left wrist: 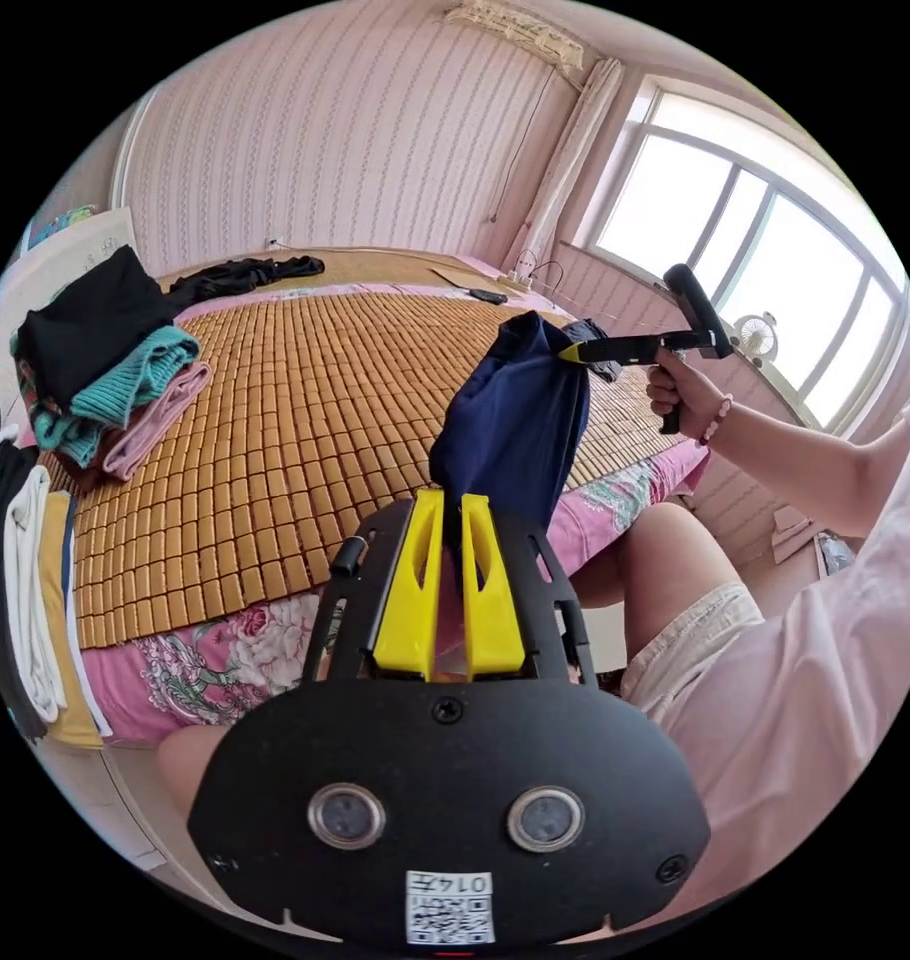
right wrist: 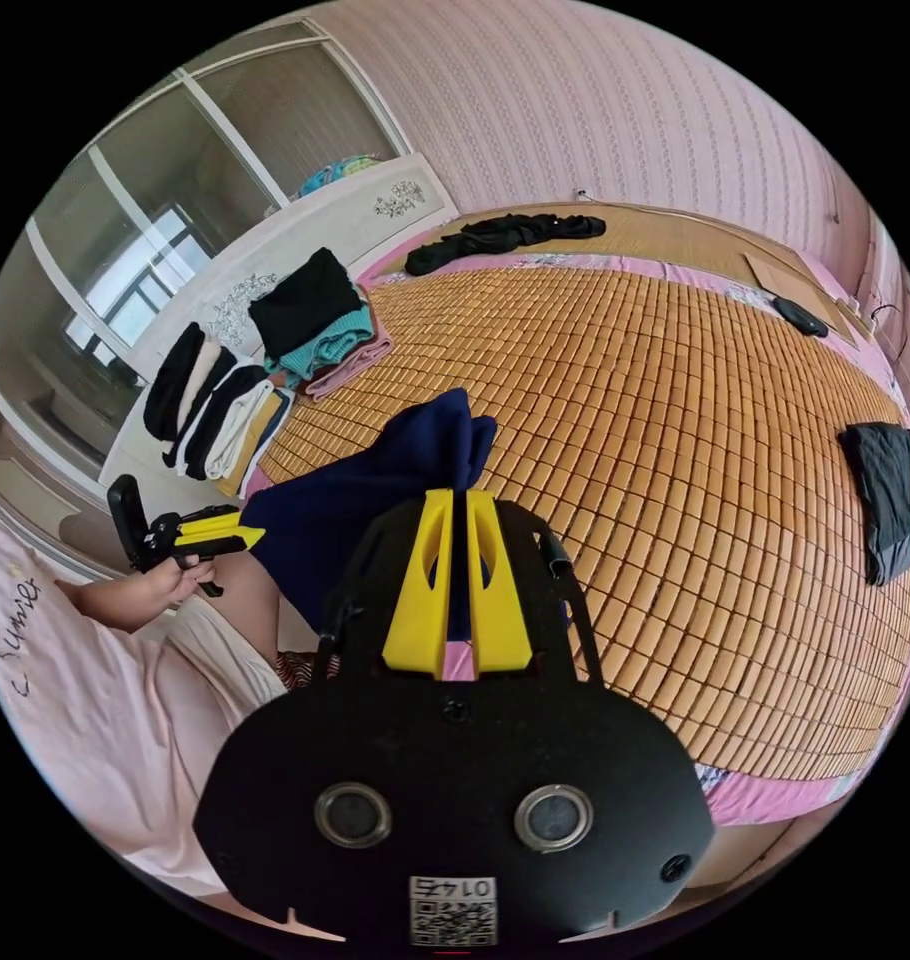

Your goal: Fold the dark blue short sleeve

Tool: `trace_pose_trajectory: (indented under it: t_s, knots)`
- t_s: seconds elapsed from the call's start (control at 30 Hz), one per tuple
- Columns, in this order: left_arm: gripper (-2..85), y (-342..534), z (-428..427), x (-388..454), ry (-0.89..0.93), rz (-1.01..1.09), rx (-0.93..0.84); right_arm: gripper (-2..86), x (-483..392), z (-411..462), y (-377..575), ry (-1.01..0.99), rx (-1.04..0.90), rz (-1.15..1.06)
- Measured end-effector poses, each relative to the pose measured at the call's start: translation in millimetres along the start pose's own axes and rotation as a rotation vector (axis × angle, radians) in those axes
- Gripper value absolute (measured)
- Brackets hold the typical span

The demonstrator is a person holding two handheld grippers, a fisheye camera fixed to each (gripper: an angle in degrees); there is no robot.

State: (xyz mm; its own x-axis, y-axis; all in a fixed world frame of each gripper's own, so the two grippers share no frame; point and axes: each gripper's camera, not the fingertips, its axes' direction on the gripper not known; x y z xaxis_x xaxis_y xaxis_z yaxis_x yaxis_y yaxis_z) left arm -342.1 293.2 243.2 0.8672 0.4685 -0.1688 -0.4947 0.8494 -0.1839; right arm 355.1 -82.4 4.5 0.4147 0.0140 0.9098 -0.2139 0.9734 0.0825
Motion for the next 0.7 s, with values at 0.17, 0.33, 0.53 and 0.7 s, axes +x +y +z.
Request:
trace_pose_trajectory:
  t_s: [0.17,0.33,0.53,0.7]
  knots:
    - [2.4,28.9,-66.3,-2.5,-0.081,-0.069,0.135,1.2,-53.0,-19.8,-20.2,-0.013,0.066,-0.158]
    - [2.5,25.1,-141.4,-42.6,-0.212,-0.145,0.289,1.6,-131.7,-24.3,-89.4,-0.043,0.144,-0.418]
    - [5.9,-58.5,-236.4,-139.5,-0.484,-0.427,0.390,3.8,-227.9,28.3,-263.1,-0.015,0.084,-0.431]
    - [11.0,-73.2,-278.4,-199.8,-0.402,-0.669,0.429,11.1,-253.1,108.9,-333.4,0.007,-0.137,-0.272]
